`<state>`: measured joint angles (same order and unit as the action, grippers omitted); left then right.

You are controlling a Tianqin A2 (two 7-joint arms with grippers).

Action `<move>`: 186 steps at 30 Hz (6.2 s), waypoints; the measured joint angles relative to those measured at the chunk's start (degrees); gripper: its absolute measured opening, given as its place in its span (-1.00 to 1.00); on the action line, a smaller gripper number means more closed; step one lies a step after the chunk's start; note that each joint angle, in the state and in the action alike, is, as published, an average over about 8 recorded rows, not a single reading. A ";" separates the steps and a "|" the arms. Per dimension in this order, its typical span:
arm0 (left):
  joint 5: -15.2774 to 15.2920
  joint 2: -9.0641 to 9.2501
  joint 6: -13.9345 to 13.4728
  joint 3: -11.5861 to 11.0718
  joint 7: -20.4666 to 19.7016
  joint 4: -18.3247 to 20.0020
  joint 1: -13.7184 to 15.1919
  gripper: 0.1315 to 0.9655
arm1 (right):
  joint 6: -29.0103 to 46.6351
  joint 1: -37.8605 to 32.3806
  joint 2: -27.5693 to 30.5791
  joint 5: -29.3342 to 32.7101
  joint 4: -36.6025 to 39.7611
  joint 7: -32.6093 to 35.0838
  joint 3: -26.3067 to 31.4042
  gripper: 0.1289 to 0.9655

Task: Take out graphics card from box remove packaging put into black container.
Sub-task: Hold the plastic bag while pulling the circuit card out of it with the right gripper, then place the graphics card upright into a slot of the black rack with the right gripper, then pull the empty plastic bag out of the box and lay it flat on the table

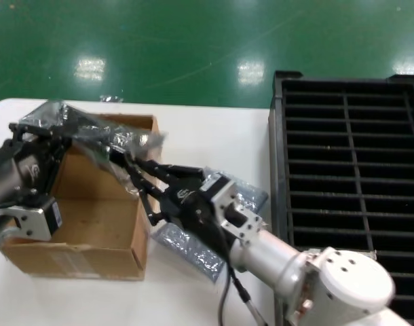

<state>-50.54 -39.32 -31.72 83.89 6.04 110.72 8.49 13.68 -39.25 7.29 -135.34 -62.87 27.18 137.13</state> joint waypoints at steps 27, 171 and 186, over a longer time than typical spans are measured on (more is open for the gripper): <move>0.00 0.00 0.00 0.00 0.00 0.00 0.00 -0.98 | 3.57 24.24 36.33 17.60 -41.17 -22.49 -19.73 -0.87; 0.01 -0.01 0.01 0.01 -0.01 0.00 0.00 -0.98 | 74.99 -30.82 36.34 77.33 -37.36 -63.24 1.16 -0.87; 0.01 -0.01 0.01 0.01 -0.01 0.00 0.00 -0.98 | 73.67 -30.83 35.84 78.18 -36.48 -62.01 1.28 -0.62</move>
<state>-50.53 -39.33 -31.72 83.90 6.03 110.71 8.49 87.34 -70.08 43.14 -57.16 -99.36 -34.83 138.41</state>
